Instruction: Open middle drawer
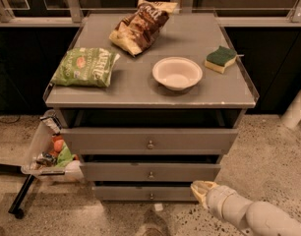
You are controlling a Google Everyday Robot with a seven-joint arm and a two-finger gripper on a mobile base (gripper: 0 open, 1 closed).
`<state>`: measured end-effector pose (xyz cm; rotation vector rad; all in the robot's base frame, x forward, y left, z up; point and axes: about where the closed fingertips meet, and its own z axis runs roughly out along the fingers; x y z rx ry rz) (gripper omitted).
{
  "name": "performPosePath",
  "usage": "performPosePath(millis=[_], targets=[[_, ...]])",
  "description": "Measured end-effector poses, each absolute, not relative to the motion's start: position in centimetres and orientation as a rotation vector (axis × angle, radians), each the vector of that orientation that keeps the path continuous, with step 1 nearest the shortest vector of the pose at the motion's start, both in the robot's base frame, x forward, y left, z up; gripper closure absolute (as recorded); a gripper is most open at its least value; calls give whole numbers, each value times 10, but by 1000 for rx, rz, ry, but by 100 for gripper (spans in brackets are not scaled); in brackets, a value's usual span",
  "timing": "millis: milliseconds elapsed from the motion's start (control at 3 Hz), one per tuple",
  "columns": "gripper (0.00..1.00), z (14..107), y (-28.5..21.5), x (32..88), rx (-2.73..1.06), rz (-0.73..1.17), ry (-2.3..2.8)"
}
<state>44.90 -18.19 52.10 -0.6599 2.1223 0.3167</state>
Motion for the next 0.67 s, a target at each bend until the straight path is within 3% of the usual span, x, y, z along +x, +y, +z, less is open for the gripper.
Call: performPosePath(millis=[333, 667], targets=[[100, 510, -194, 476, -652, 216, 2036], [100, 453, -217, 523, -696, 288, 1938]])
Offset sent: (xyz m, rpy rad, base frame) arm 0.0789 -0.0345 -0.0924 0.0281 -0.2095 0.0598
